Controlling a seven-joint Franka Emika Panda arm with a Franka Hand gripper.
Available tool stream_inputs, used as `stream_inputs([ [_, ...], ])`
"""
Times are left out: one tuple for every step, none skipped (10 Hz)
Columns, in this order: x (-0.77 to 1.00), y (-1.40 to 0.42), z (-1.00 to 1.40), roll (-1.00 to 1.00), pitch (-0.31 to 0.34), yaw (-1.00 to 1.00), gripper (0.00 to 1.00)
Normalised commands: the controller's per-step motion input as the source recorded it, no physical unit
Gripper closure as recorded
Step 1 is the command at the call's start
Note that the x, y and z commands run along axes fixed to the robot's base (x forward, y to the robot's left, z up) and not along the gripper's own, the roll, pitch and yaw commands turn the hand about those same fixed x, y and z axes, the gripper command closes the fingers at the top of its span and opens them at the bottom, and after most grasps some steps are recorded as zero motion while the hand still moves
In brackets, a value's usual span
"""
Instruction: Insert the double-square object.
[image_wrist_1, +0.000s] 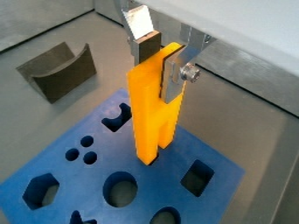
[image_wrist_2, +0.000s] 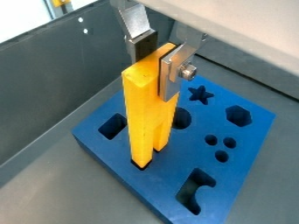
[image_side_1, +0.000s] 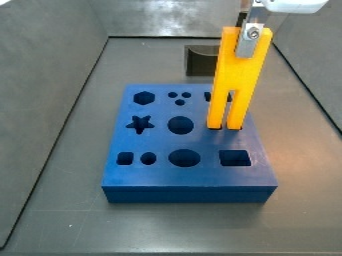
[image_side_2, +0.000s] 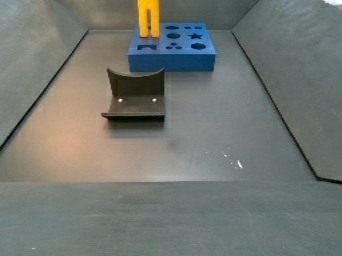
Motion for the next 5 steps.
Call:
stream_inputs([
  [0.27, 0.00, -0.18, 0.07, 0.046, -0.01, 1.00],
  [0.25, -0.04, -0.16, 0.13, 0.053, 0.04, 1.00],
  [0.23, -0.07, -0.14, 0.17, 0.051, 0.15, 1.00],
  [0.21, -0.01, -0.17, 0.14, 0.040, 0.10, 1.00],
  [0.08, 0.00, -0.19, 0.13, 0.023, 0.04, 1.00],
])
